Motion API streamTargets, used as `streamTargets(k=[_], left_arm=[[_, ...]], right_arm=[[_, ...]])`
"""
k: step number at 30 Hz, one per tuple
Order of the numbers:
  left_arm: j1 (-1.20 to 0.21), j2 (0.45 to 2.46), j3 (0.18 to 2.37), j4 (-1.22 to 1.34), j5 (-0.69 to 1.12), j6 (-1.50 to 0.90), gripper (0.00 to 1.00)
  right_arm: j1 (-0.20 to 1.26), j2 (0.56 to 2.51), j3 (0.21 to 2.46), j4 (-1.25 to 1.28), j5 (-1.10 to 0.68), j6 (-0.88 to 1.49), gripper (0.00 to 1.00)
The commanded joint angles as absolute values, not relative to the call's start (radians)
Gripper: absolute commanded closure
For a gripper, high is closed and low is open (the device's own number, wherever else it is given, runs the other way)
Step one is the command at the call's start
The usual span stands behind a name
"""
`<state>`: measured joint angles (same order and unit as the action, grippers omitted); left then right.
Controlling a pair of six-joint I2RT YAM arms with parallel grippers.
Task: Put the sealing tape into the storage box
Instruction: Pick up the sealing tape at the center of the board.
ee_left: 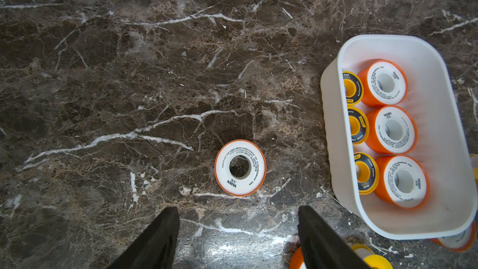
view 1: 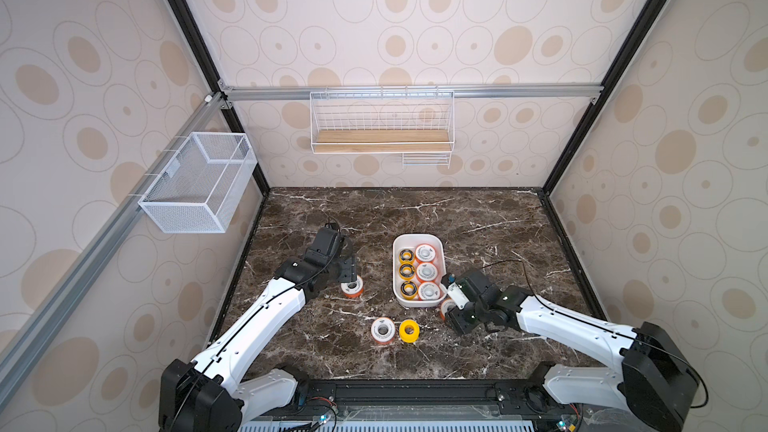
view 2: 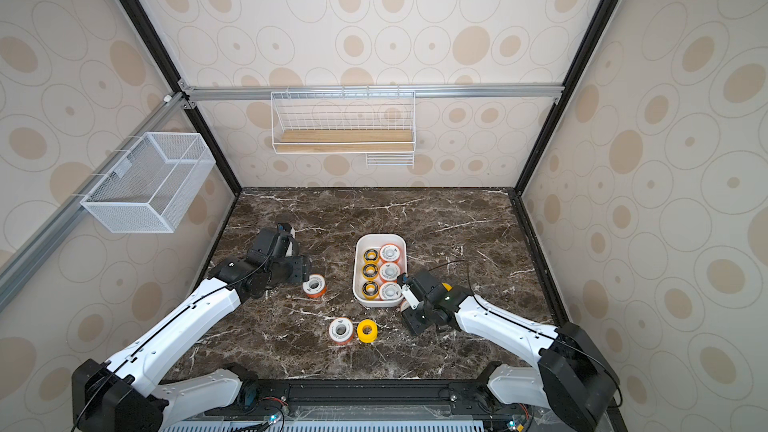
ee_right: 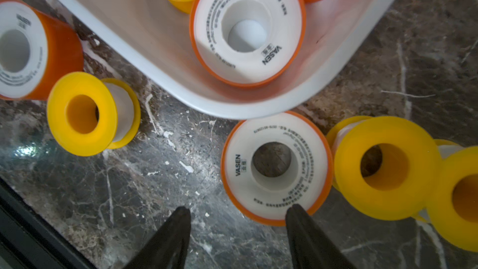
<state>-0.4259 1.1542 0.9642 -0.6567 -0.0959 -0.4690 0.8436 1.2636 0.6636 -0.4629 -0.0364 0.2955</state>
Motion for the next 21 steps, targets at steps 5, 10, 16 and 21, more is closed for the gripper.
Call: streamTargets(k=[5, 10, 16, 21], left_arm=[[-0.42, 1.17, 0.958, -0.641, -0.074, -0.474, 0.24], [-0.421, 1.184, 0.957, -0.641, -0.066, -0.472, 0.24], [-0.42, 1.19, 0.957, -0.642, -0.066, -0.471, 0.24], [-0.42, 1.19, 0.957, -0.641, -0.069, -0.469, 0.24]], right_arm=[[0.884, 1.341, 0.713, -0.442, 0.071, 0.298, 0.35], [0.901, 1.376, 0.741, -0.434, 0.072, 0.28, 0.36], [0.905, 1.436, 0.761, -0.426, 0.068, 0.275, 0.43], [0.913, 1.471, 0.754, -0.416, 0.067, 0.289, 0.52]])
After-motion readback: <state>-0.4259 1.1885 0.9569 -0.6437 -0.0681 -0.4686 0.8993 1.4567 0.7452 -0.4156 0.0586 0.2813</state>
